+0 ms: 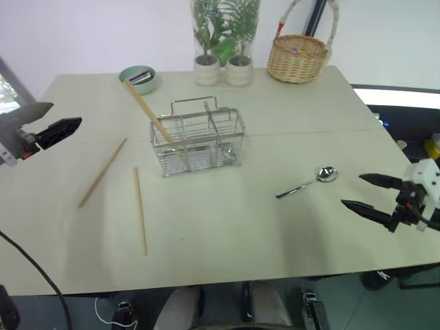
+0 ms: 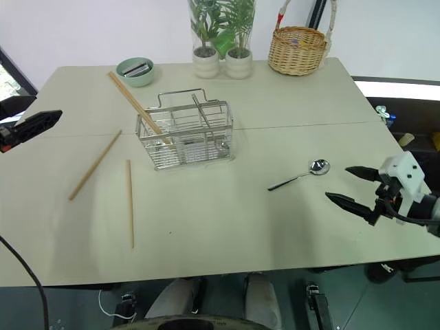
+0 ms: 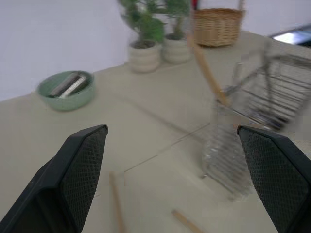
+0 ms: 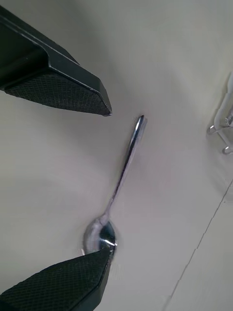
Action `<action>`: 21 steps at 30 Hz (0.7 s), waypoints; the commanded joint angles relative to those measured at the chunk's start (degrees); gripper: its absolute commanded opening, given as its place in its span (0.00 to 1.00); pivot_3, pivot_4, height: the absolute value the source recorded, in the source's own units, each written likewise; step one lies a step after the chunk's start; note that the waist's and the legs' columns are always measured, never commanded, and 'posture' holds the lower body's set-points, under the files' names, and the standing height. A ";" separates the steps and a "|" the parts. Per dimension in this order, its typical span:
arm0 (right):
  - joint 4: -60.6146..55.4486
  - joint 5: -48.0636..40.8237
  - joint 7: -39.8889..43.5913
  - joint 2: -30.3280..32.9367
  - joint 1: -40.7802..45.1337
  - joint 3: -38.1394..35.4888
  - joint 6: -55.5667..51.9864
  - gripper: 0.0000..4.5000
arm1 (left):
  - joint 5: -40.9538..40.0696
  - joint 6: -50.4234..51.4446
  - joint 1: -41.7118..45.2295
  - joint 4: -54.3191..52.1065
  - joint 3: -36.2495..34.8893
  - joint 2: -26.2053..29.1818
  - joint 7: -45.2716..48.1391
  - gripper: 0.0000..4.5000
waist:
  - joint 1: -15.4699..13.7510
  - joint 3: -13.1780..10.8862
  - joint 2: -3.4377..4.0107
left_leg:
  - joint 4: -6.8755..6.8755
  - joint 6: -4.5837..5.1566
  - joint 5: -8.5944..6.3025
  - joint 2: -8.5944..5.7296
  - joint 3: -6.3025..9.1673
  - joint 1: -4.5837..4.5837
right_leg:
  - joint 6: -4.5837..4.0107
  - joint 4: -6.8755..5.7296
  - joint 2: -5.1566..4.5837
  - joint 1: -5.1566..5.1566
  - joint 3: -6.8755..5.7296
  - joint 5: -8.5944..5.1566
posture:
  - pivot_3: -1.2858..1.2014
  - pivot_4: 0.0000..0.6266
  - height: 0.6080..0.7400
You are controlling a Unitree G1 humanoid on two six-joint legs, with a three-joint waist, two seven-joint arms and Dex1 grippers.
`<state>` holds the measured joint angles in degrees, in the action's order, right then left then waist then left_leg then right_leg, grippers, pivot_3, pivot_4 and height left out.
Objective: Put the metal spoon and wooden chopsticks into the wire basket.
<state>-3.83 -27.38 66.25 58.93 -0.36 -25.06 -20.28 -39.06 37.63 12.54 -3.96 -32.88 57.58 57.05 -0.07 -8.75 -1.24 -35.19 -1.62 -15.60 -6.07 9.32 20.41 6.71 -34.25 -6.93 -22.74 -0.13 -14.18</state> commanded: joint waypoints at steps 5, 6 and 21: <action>9.79 5.22 10.19 4.94 19.91 12.66 8.38 0.99 | -8.22 5.92 -6.22 -13.27 -3.45 3.18 6.22 1.00 | 0.37 -0.10 0.04 | 0.00 0.00 -0.02 0.21 0.05 0.04 | -0.06 0.02 0.12 -0.02 -0.13 0.01 | 0.52 0.24 0.70; 11.85 6.59 11.95 4.74 23.23 15.13 9.93 0.99 | -9.34 6.56 -6.08 -14.57 -2.90 3.37 6.46 1.00 | 0.45 -0.12 0.06 | 0.00 0.00 -0.02 0.22 0.05 0.04 | -0.07 0.03 0.12 -0.01 -0.14 0.02 | 0.52 0.24 0.70; 55.29 28.55 26.25 -11.35 62.21 44.65 33.69 0.99 | -13.46 8.63 5.16 -23.39 16.87 0.86 4.86 1.00 | 0.91 -0.17 0.11 | -0.01 -0.10 0.04 0.18 -0.23 0.00 | 0.09 0.03 0.16 -0.09 -0.10 0.28 | 0.52 0.24 0.70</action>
<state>47.36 -0.97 92.21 48.06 59.20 18.37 10.60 -51.88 46.06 16.12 -26.70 -16.66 58.38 62.10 0.83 -8.92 -1.12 -35.21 -1.79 -15.52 -5.91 9.10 20.42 6.80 -34.22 -6.77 -22.82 -0.23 -13.89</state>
